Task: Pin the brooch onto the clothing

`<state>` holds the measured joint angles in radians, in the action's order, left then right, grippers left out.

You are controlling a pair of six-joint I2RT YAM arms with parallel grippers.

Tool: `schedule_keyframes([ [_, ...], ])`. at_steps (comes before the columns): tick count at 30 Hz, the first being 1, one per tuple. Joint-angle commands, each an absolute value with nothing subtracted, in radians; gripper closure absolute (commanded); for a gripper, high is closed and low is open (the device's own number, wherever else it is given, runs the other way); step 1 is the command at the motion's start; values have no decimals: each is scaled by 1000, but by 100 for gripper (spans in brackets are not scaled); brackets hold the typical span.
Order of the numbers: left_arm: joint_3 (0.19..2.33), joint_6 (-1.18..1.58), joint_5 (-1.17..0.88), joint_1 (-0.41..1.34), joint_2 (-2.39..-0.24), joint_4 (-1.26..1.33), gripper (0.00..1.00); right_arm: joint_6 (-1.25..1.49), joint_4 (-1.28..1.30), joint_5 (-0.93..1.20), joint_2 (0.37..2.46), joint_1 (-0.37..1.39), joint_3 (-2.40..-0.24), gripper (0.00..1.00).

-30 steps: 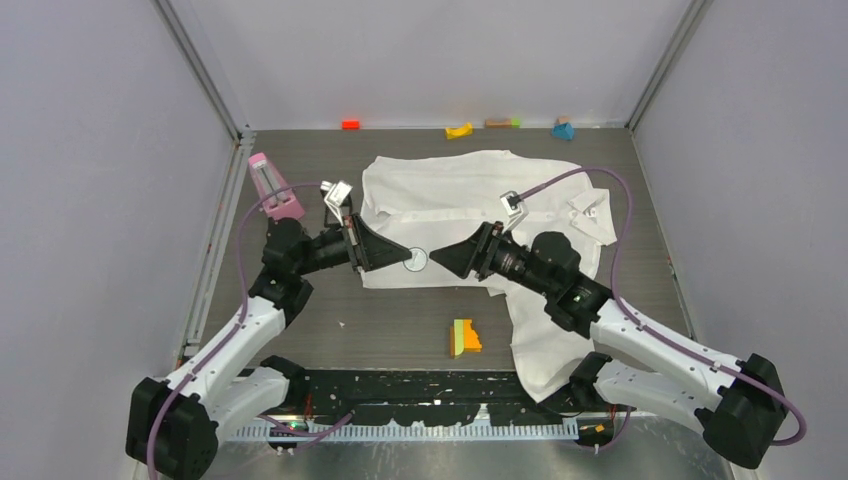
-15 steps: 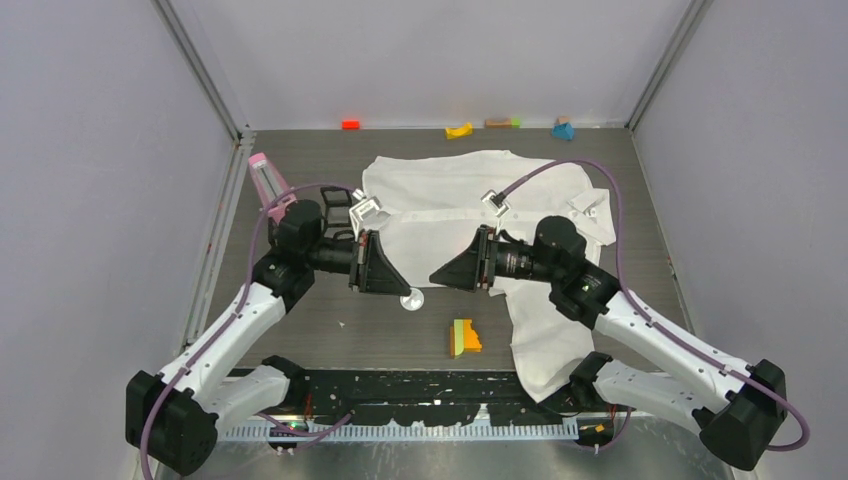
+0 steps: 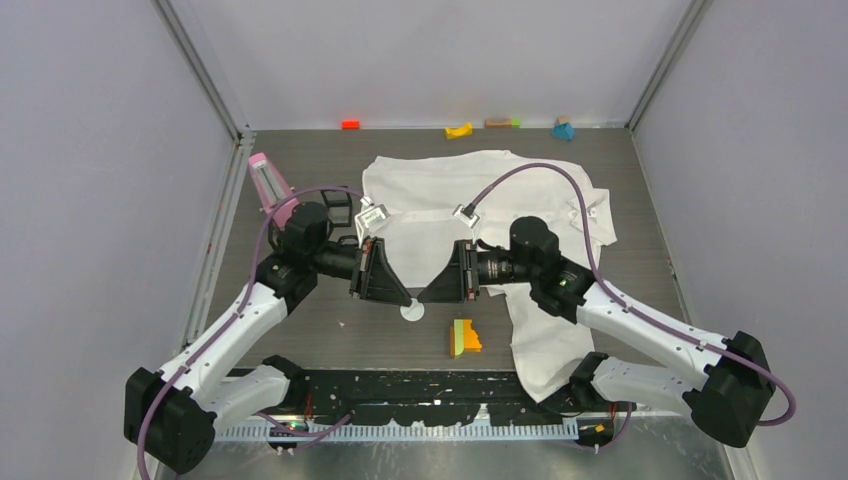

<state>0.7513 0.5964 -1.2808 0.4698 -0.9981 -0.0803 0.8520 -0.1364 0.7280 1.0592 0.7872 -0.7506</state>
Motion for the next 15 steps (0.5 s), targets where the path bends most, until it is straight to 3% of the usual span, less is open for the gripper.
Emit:
schedule_keyframes([
  [1, 761, 585, -1313, 474, -996, -81, 100, 871, -219, 772, 1064, 813, -775, 63],
  [15, 759, 581, -1315, 477, -997, -84, 100, 869, -241, 773, 1080, 831, -749, 75],
])
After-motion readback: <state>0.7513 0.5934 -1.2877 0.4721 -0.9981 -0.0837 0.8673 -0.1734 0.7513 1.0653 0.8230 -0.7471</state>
